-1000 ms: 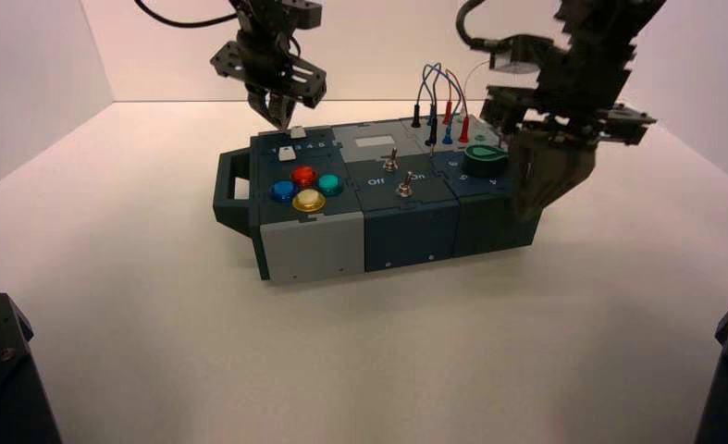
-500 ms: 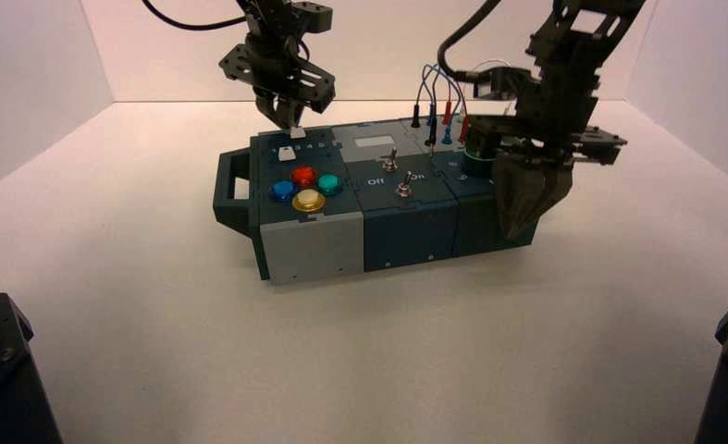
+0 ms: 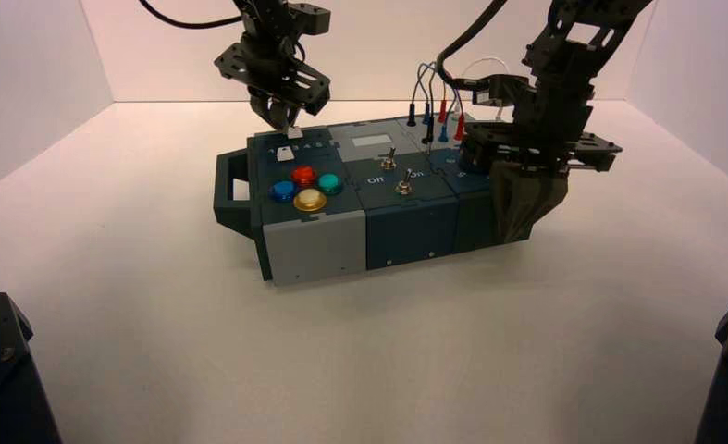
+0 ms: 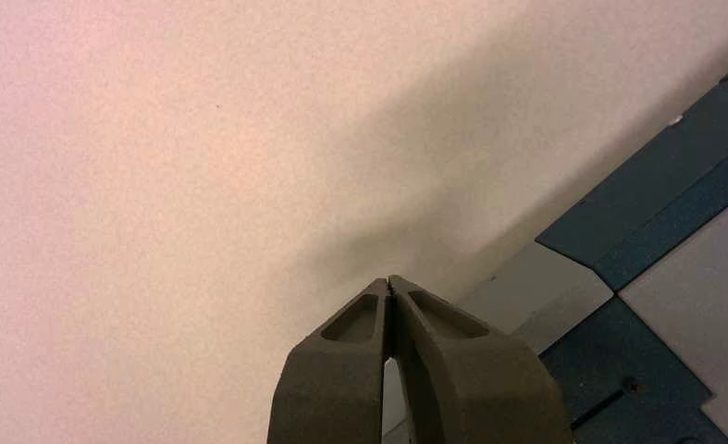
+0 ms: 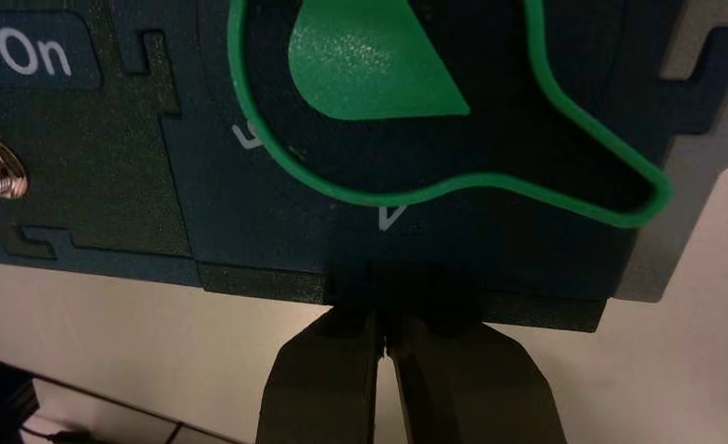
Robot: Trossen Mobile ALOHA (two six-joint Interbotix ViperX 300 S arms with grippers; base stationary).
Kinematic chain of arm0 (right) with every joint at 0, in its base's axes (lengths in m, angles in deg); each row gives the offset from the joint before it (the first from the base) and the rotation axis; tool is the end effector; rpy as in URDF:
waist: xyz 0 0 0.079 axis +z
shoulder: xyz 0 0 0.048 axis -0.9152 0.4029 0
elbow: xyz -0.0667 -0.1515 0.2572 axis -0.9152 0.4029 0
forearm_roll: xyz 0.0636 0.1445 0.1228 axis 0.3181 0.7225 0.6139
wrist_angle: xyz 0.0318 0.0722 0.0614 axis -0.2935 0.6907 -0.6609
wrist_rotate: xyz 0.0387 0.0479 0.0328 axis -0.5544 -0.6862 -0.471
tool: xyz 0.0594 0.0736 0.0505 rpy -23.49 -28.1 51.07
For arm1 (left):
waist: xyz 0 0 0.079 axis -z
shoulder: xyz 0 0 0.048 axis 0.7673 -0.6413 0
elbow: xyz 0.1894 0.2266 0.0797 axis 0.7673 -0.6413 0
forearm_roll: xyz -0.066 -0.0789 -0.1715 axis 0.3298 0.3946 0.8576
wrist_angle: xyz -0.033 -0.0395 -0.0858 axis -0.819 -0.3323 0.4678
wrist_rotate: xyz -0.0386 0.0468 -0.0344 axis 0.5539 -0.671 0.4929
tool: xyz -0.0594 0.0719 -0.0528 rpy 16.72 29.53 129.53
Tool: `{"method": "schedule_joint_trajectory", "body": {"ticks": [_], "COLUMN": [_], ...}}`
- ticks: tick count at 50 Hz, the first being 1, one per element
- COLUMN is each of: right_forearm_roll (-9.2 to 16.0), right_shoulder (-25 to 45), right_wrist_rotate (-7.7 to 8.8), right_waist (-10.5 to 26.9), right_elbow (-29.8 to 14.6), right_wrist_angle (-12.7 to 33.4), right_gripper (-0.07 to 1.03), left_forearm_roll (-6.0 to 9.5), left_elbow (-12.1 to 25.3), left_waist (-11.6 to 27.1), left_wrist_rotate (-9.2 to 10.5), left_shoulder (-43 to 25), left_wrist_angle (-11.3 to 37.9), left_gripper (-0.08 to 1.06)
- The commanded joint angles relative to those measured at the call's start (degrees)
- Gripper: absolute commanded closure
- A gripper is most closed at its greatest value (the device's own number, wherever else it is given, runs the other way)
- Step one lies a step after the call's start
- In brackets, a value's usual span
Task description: Rotate the box counterclockwise.
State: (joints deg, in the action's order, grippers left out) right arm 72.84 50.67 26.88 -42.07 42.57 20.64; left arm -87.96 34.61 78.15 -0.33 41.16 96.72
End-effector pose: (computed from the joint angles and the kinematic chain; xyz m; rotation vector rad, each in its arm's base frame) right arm 0.2268 0.1338 -0.0033 -0.0580 1.6258 0.3002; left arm 0.4034 -0.1804 0.0047 0.4728 1.1513 -0.3263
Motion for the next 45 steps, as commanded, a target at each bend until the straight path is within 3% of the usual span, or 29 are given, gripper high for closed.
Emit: {"method": "schedule_joint_trajectory", "body": {"ticks": [1,20,34,45], "right_forearm_roll": [-0.18,-2.11,-4.22,-4.83], "right_shoulder": [-1.05,-0.09,2.90,6.68], "right_wrist_rotate": [0.18,0.26,0.26,0.26], "right_waist": [-0.79,-3.69,-5.19,-5.36], "right_elbow": [-2.72,-5.80,-9.67,-14.15], "right_wrist_angle": [-1.49,-2.20,-2.29,-2.20], "right_gripper": [0.99,0.98,0.99,0.99], "left_forearm_roll": [0.18,0.18,0.18,1.05], "left_elbow": [-0.62,-1.14,-1.93,-3.16], "left_waist": [1.93,4.92,5.45,5.89], "left_wrist_rotate": [-0.35,-0.79,-2.72,-3.69], "left_shoulder": [1.49,1.58,1.05,1.05], "left_wrist_angle": [0.53,1.14,2.55,3.08], "left_gripper": [1.01,1.01,1.01,1.01]}}
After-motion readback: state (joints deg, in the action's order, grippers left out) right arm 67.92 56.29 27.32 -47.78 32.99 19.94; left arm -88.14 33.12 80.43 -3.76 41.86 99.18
